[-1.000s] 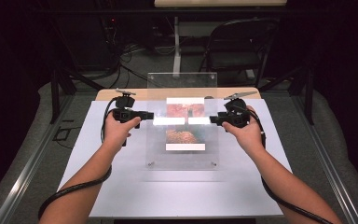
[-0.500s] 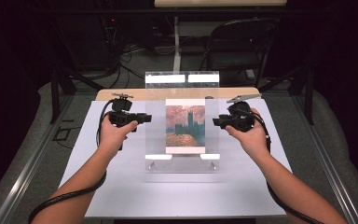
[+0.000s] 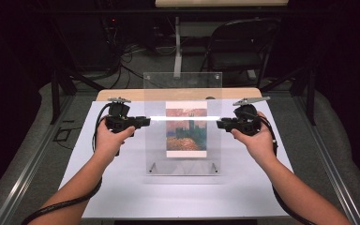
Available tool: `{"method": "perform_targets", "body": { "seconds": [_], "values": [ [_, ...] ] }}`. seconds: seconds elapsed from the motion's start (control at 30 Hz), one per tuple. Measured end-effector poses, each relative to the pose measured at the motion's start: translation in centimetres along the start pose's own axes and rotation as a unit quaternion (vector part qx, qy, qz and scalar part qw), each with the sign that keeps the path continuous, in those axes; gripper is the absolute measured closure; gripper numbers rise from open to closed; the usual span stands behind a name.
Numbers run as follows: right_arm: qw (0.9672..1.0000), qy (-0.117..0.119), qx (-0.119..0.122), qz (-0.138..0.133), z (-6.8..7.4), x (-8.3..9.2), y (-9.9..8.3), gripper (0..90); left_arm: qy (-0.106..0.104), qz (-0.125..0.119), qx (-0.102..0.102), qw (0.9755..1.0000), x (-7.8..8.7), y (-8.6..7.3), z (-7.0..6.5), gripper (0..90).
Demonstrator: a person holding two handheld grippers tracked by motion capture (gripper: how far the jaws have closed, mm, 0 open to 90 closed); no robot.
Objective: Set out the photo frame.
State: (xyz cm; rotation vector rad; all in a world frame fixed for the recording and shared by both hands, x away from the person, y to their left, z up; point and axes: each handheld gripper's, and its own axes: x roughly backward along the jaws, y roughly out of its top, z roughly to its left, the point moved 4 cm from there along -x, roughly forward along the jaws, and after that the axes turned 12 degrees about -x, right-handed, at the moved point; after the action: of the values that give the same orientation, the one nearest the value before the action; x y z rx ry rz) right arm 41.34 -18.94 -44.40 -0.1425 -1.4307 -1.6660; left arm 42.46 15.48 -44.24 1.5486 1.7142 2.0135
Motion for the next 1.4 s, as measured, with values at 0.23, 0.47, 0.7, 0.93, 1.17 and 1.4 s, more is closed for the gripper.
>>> {"method": "perform_targets", "body": {
  "seconds": [0.23,0.47,0.7,0.93,1.17,1.4],
  "values": [
    [1.0000,0.005,0.002,0.002,0.5,0.8,-0.4,73.1,-0.003,-0.006,-0.010,0.9999,0.8,-0.4,-0.6,74.9],
    [0.9999,0.012,0.006,0.000,0.9,1.7,-0.9,76.3,-0.008,-0.012,-0.018,0.9997,1.6,-0.9,-1.3,76.0],
    [0.9996,0.030,0.004,-0.002,1.2,2.6,-1.6,77.5,-0.014,-0.023,-0.024,0.9994,2.4,-1.6,-2.1,76.4],
    [0.9991,0.042,0.003,-0.004,1.7,3.5,-2.4,77.4,-0.017,-0.029,-0.033,0.9989,3.3,-2.3,-3.0,76.3],
    [0.9982,0.059,0.004,-0.002,2.0,4.2,-3.2,77.3,-0.031,-0.043,-0.034,0.9980,4.0,-3.3,-3.6,76.0],
    [0.9973,0.073,0.005,-0.003,2.6,4.6,-4.2,75.0,-0.043,-0.045,-0.039,0.9973,4.5,-4.1,-4.4,73.5]
  ]
}}
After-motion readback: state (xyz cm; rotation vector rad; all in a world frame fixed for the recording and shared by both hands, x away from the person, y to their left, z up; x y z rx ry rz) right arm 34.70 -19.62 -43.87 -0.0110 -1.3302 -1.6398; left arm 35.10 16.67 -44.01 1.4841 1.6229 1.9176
